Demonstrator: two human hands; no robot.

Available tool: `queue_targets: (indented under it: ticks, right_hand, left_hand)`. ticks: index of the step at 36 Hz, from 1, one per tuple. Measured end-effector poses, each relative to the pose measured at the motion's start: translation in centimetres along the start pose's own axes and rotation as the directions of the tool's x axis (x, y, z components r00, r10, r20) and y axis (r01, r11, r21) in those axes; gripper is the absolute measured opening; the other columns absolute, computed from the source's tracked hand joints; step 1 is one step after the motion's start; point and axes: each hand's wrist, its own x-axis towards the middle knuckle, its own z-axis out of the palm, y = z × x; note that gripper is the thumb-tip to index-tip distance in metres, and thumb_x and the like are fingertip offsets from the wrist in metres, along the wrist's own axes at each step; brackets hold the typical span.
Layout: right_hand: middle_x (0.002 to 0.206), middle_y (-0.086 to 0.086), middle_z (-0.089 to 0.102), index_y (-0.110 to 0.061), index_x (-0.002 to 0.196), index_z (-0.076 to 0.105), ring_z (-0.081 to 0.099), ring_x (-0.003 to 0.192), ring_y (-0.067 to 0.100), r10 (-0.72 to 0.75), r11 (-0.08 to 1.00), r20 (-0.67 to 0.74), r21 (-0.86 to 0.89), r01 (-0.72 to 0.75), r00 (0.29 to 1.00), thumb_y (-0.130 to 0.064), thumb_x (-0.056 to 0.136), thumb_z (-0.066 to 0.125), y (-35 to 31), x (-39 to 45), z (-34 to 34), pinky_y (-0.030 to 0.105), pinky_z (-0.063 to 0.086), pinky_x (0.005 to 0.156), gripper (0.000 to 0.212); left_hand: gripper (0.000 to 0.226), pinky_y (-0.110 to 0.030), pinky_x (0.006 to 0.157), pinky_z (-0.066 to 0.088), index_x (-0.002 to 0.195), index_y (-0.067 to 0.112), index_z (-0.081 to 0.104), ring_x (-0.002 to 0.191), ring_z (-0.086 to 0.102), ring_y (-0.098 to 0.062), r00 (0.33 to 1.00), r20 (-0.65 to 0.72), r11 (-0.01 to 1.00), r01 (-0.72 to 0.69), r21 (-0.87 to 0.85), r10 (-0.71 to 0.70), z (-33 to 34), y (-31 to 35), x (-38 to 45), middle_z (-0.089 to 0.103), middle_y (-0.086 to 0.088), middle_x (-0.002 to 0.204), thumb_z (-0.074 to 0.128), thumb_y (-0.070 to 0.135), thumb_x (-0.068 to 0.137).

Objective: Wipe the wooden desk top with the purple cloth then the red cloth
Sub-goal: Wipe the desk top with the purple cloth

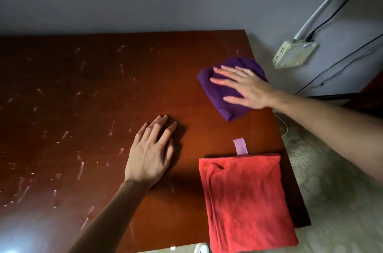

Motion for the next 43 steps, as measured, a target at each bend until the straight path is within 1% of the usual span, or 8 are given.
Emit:
queue_targets:
  ticks: [10,13,23,27,30,33,36,43]
  right_hand:
    - [0.173,-0.006,0.011,-0.043,0.161,0.017,0.007,0.159,0.016,0.315,0.945,-0.009,0.097,-0.313,0.949,-0.079,0.093,0.013,6.5,9.4,-1.8,0.050,0.009,0.128,0.078]
    - [0.173,-0.006,0.010,-0.043,0.161,0.017,0.006,0.159,0.016,0.388,0.917,-0.033,0.111,-0.383,0.921,-0.073,0.100,0.020,6.6,10.1,-1.5,0.049,0.007,0.128,0.068]
    - [0.174,0.001,0.003,-0.034,0.164,0.008,-0.001,0.160,0.023,0.723,0.685,-0.049,0.177,-0.707,0.689,-0.066,0.104,0.018,-0.3,11.6,-0.2,0.049,-0.001,0.127,0.069]
    - [0.174,0.001,0.004,-0.035,0.164,0.010,-0.001,0.160,0.023,0.710,0.700,-0.064,0.173,-0.693,0.701,-0.063,0.105,0.023,-5.1,11.4,0.3,0.049,0.000,0.127,0.067]
    - [0.173,0.000,0.007,-0.036,0.164,0.012,0.001,0.160,0.023,0.674,0.736,-0.079,0.164,-0.657,0.735,-0.062,0.104,0.027,-9.4,11.1,0.8,0.048,0.002,0.127,0.067]
    - [0.173,-0.001,0.008,-0.038,0.163,0.012,0.003,0.160,0.022,0.632,0.773,-0.091,0.139,-0.619,0.769,-0.062,0.104,0.028,-14.1,10.5,1.5,0.047,0.003,0.127,0.066]
    - [0.173,0.000,0.009,-0.037,0.163,0.013,0.005,0.160,0.023,0.588,0.808,-0.101,0.108,-0.579,0.802,-0.061,0.104,0.030,-18.8,9.6,2.4,0.047,0.003,0.127,0.066]
    - [0.173,0.000,0.010,-0.035,0.164,0.014,0.008,0.160,0.024,0.455,0.890,-0.080,0.075,-0.450,0.887,-0.066,0.092,0.006,-29.7,6.5,3.0,0.048,0.006,0.126,0.078]
  left_hand:
    - [0.047,-0.041,0.122,0.024,0.149,0.027,0.045,0.153,0.022,-0.012,1.000,-0.014,1.000,0.011,-0.024,-0.012,0.1,-0.1,0.1,0.037,0.001,0.159,0.038,0.034,0.103]
    - [0.047,-0.041,0.122,0.025,0.149,0.027,0.045,0.153,0.022,-0.012,1.000,-0.024,1.000,0.002,-0.024,-0.003,0.3,-0.2,0.2,0.038,0.001,0.159,0.037,0.034,0.103]
    - [0.045,-0.041,0.123,0.022,0.146,0.024,0.050,0.151,0.028,-0.018,0.998,-0.070,0.998,-0.005,-0.063,0.000,0.4,0.0,0.1,0.042,-0.004,0.155,0.036,0.033,0.104]
    - [0.043,-0.041,0.122,0.023,0.141,0.022,0.053,0.147,0.035,-0.022,0.994,-0.105,0.996,-0.012,-0.085,0.003,0.5,0.0,0.3,0.046,-0.006,0.152,0.037,0.032,0.103]
    - [0.034,-0.042,0.108,0.036,0.130,0.018,0.059,0.125,0.050,-0.028,0.986,-0.166,0.989,0.002,-0.149,-0.027,0.2,0.1,0.2,0.054,-0.008,0.136,0.046,0.023,0.099]
    - [0.023,-0.047,0.084,0.045,0.115,0.012,0.061,0.098,0.054,-0.033,0.949,-0.249,0.952,0.117,-0.284,-0.191,-1.0,-0.1,-0.4,0.054,-0.013,0.115,0.048,0.018,0.097]
    - [0.019,-0.051,0.082,0.047,0.103,0.010,0.061,0.098,0.056,-0.036,0.891,-0.319,0.893,0.174,-0.414,-0.322,-2.9,-2.2,-2.8,0.053,-0.013,0.110,0.047,0.021,0.094]
    - [0.021,-0.049,0.076,0.042,0.103,0.008,0.058,0.095,0.049,-0.039,0.901,-0.306,0.950,0.268,-0.162,-0.306,-6.2,-11.7,-14.3,0.051,-0.019,0.108,0.047,0.024,0.094]
